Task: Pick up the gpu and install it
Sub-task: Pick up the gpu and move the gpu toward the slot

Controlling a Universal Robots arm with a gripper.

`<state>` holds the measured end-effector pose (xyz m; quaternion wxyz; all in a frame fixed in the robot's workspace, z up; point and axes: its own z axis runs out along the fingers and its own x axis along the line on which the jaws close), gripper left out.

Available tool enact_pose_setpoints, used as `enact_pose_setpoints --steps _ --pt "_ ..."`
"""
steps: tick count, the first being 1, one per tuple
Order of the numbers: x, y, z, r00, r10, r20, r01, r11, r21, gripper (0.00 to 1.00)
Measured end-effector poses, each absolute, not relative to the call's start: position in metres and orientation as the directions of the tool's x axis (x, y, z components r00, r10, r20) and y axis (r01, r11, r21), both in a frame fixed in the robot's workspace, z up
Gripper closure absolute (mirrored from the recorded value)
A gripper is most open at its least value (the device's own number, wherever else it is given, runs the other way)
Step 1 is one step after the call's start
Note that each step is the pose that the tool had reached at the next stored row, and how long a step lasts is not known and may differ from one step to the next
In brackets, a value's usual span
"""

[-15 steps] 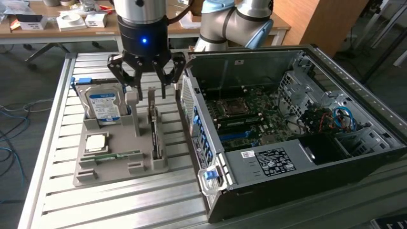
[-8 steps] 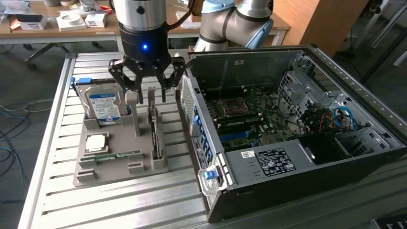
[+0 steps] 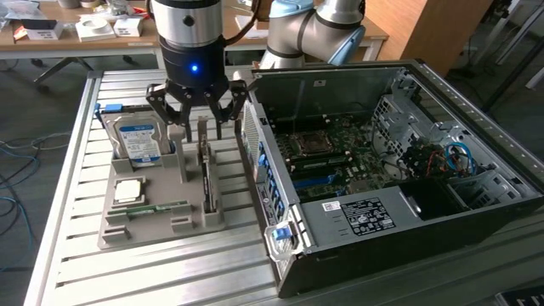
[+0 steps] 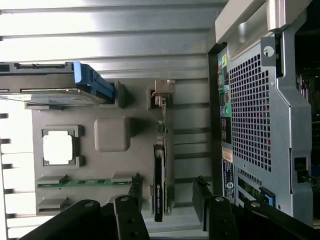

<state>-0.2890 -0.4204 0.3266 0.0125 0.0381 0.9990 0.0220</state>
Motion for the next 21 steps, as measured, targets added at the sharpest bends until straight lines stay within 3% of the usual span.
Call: enact_pose_setpoints --steps 21 --pt "-0.291 -0.428 0.314 -0.997 0.077 -0.023 0.076 0.996 0.045 0.47"
